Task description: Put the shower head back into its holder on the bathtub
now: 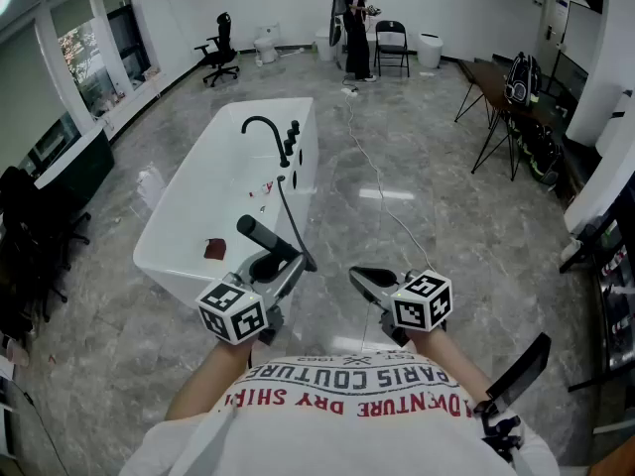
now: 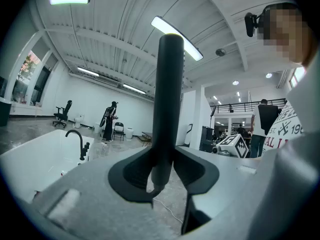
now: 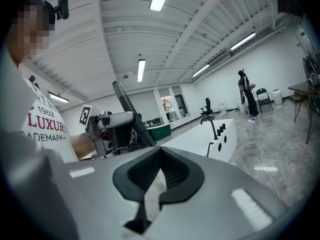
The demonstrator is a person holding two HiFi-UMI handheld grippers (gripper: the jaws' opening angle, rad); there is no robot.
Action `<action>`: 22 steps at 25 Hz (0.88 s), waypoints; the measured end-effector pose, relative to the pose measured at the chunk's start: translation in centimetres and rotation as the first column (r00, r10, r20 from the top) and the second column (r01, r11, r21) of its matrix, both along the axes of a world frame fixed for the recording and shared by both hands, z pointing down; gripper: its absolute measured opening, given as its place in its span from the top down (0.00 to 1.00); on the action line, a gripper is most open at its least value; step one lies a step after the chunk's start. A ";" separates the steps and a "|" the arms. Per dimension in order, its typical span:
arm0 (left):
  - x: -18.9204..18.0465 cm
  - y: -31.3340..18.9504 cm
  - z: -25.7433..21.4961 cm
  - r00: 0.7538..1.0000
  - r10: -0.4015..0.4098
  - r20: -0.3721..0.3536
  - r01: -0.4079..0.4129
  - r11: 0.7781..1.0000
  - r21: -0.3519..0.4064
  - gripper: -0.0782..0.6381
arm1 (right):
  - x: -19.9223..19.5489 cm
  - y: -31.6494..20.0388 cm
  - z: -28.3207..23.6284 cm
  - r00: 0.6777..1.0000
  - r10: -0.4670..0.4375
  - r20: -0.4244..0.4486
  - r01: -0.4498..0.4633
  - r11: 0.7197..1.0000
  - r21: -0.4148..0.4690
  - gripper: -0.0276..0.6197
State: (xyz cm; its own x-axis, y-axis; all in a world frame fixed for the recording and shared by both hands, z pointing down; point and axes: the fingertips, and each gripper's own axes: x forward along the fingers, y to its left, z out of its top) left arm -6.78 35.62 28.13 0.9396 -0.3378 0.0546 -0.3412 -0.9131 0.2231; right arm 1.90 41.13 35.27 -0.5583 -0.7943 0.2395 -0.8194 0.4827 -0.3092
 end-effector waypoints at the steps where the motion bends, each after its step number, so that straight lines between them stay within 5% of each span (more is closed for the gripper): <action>1: -0.2 0.0 0.0 1.000 -0.003 -0.003 0.003 1.000 0.001 0.70 | -0.1 0.1 0.0 1.000 -0.001 -0.001 0.001 1.000 0.001 0.95; 12: -2.3 -1.0 0.4 0.999 -0.039 -0.033 0.038 0.999 -0.017 0.70 | -1.3 -0.9 0.8 1.000 -0.025 0.017 0.025 0.999 -0.019 0.95; 22: -4.4 -8.0 0.7 0.990 -0.114 -0.078 0.111 0.993 -0.047 0.70 | -0.8 -5.4 3.1 0.996 -0.021 0.083 0.030 0.994 -0.104 0.95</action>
